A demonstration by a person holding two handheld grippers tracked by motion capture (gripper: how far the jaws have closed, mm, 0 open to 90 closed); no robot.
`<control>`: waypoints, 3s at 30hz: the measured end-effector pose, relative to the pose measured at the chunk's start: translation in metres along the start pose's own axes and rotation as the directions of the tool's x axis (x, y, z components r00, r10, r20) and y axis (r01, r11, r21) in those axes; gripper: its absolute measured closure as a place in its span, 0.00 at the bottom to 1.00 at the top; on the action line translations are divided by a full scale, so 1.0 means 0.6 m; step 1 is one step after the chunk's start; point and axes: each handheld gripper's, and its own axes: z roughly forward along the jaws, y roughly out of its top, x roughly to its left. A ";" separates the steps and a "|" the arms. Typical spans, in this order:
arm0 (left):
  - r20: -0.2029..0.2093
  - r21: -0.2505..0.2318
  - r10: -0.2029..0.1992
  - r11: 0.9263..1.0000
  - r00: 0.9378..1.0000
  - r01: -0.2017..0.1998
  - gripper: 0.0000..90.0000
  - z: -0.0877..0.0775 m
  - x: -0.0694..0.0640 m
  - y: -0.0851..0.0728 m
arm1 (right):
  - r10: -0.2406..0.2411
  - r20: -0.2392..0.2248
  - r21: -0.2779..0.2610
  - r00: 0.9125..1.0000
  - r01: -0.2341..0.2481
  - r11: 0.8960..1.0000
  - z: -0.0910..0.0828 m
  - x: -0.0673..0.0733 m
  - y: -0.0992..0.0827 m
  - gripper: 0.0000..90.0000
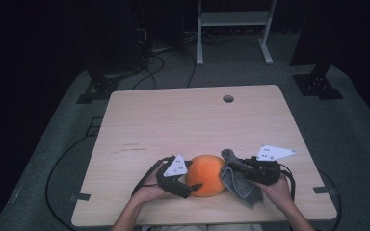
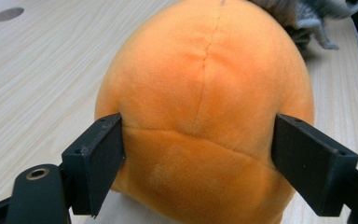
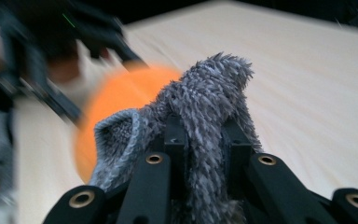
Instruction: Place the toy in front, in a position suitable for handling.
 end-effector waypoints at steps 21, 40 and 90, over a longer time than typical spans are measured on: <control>-0.027 -0.040 0.009 0.999 1.000 -0.010 0.19 0.006 -0.009 0.012 | 0.061 0.002 0.102 0.998 -0.061 0.993 -0.020 -0.027 -0.029 0.84; -0.046 -0.063 0.006 0.998 0.999 -0.009 0.12 0.016 -0.019 0.041 | -0.064 -0.038 0.079 0.997 0.067 0.995 0.028 0.014 0.031 0.85; -0.015 -0.110 -0.003 0.994 1.000 0.002 0.30 0.022 -0.025 0.036 | -0.130 0.019 0.106 0.991 0.127 0.986 -0.051 0.038 0.026 0.84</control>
